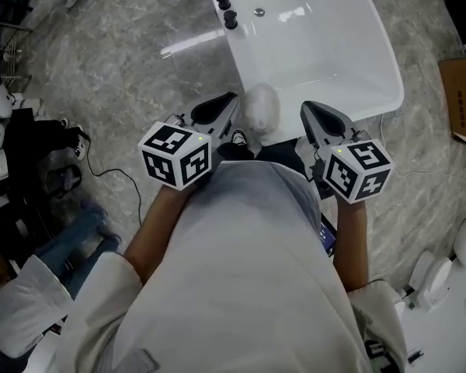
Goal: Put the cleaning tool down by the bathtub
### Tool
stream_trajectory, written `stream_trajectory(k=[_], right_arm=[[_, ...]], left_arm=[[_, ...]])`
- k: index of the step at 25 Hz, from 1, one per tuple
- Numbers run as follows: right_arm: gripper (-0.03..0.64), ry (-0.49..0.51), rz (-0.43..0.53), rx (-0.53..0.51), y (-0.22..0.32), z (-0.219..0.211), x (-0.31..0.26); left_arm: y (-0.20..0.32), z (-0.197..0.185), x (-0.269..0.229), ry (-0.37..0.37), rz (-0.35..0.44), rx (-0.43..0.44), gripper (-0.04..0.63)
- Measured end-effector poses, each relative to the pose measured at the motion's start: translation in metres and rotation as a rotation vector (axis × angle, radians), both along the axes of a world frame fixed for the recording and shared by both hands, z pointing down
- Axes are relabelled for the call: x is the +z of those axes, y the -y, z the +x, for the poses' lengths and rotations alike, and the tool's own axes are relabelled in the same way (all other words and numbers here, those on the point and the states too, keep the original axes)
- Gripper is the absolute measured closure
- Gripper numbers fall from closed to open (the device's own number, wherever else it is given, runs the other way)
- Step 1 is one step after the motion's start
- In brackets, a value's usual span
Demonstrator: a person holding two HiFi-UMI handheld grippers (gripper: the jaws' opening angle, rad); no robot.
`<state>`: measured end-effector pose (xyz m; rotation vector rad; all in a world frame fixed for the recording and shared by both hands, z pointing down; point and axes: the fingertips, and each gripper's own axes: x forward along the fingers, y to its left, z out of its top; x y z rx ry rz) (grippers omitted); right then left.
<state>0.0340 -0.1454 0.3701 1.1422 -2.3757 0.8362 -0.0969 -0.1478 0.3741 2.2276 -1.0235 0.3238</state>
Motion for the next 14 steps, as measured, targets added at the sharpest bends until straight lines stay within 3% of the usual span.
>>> stream_trajectory(k=[14], right_arm=[[0.606,0.013,-0.033,0.031,-0.014,-0.001,0.008]], left_arm=[[-0.013,0.013,0.008,-0.023,-0.041,0.052,0.566]])
